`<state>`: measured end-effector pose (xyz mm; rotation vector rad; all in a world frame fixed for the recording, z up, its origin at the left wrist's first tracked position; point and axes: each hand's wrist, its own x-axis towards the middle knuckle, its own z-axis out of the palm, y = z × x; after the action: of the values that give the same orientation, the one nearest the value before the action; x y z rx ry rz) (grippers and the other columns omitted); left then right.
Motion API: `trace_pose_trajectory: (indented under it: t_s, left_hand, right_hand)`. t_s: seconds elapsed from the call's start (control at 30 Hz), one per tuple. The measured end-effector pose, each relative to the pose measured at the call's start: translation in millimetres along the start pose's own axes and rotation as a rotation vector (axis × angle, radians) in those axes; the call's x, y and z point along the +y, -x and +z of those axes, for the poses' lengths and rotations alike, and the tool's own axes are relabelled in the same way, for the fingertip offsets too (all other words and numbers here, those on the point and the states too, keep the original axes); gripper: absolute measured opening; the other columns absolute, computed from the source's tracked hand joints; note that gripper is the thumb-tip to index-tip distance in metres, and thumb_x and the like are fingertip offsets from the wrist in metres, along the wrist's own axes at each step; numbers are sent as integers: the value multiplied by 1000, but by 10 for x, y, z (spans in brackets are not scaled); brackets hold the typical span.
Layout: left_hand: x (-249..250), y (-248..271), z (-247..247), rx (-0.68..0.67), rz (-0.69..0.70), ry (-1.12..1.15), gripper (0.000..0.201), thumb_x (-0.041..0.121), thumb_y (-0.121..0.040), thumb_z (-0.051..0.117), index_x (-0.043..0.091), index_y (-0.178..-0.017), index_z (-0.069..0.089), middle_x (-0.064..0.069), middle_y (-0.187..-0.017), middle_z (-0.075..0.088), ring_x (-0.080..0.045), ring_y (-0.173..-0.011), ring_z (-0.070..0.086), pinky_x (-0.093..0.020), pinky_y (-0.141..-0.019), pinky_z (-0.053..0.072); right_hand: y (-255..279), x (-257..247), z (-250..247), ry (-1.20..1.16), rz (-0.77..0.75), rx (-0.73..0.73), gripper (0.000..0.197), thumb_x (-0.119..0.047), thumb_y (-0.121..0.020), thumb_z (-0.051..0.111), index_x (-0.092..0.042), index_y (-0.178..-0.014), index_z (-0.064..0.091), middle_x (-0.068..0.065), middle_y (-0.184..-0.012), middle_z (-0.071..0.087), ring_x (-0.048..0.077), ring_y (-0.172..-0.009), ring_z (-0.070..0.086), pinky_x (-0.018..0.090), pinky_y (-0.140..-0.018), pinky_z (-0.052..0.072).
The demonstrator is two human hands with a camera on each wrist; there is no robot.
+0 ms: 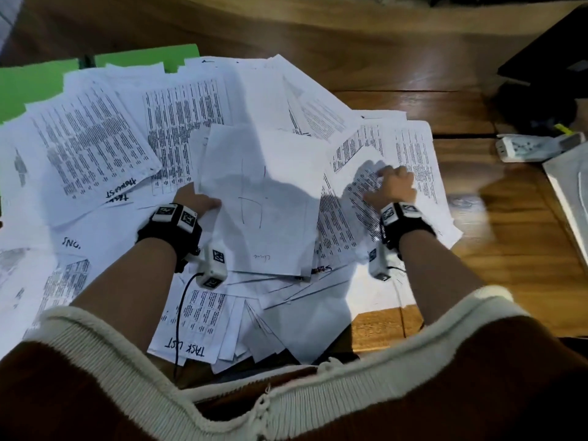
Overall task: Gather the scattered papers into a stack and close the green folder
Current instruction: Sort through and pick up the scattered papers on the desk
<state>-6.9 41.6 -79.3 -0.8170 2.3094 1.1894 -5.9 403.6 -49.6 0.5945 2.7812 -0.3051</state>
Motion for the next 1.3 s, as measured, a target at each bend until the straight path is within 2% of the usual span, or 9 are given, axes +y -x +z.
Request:
trace_pose_trajectory:
  t_s: [0.1, 0.17, 0.23, 0.3, 0.53, 0.7, 0.83, 1.07, 1.3]
  left_hand:
    - [44, 7, 9, 19, 7, -30, 45, 14, -81, 72, -2, -120, 57, -18, -119, 63, -32, -109, 59, -31, -85, 44]
    - [29, 9, -7, 22, -2, -29, 48, 16, -80, 73, -2, -121, 56, -19, -119, 63, -33, -108, 60, -33, -85, 45]
    - [4, 2, -20, 33, -5, -38, 49, 18, -79, 74, -1, -120, 57, -19, -117, 63, -33, -106, 60, -35, -87, 46]
    - [-10, 15, -22, 26, 4, -10, 46, 17, -78, 75, 0, -118, 59, -19, -114, 65, -33, -103, 62, -39, -92, 48]
    - [-97, 5, -63, 15, 43, 72, 52, 15, -75, 76, 5, -122, 56, -17, -118, 64, -35, -107, 61, -53, -98, 46]
    - [-79, 226, -92, 93, 144, 69, 56, 7, -81, 69, 0, -132, 48, -20, -130, 55, -36, -120, 53, -47, -104, 41]
    - [-223, 319, -185, 143, 140, 43, 63, 7, -83, 68, -1, -139, 41, -21, -139, 48, -36, -128, 46, -43, -108, 37]
    - [-311, 455, -296, 163, 144, 47, 51, 1, -84, 65, -3, -131, 49, -23, -132, 54, -37, -121, 52, -37, -100, 39]
    - [-314, 463, -308, 111, 78, 62, 42, 0, -83, 61, -2, -124, 53, -24, -121, 59, -35, -106, 58, -32, -82, 43]
  right_hand:
    - [-178, 320, -148, 63, 117, -124, 116, -55, -57, 82, -11, -146, 23, 18, -150, 25, 35, -140, 23, 56, -111, 26]
    - [-267, 508, -155, 110, 126, -181, 126, -64, -46, 82, -12, -145, 24, 18, -147, 27, 38, -137, 27, 57, -110, 29]
    - [-318, 657, -146, 51, 95, -200, 122, -62, -36, 86, -18, -136, 32, 15, -137, 40, 39, -125, 43, 57, -104, 37]
    - [-316, 731, -151, -85, 90, -223, 114, -48, -37, 92, -16, -130, 35, 14, -129, 52, 36, -114, 54, 52, -99, 43]
    - [-157, 615, -227, -46, 93, -376, 61, -26, -70, 82, 1, -117, 55, 15, -107, 64, 29, -91, 62, 35, -82, 50]
    - [-19, 368, -546, -16, 4, -193, 40, -13, -89, 59, -3, -127, 54, 18, -123, 60, 33, -110, 58, 34, -86, 46]
    - [149, 23, -864, 185, -94, 58, 28, -7, -89, 47, -10, -111, 62, 15, -112, 64, 33, -101, 62, 40, -85, 49]
    - [501, -464, -1398, 338, -177, 323, 26, -4, -92, 43, -1, -105, 65, 20, -108, 65, 38, -101, 62, 39, -76, 47]
    - [847, -826, -1828, 129, -278, 515, 28, -3, -90, 45, -6, -112, 61, 22, -110, 63, 40, -103, 61, 41, -83, 48]
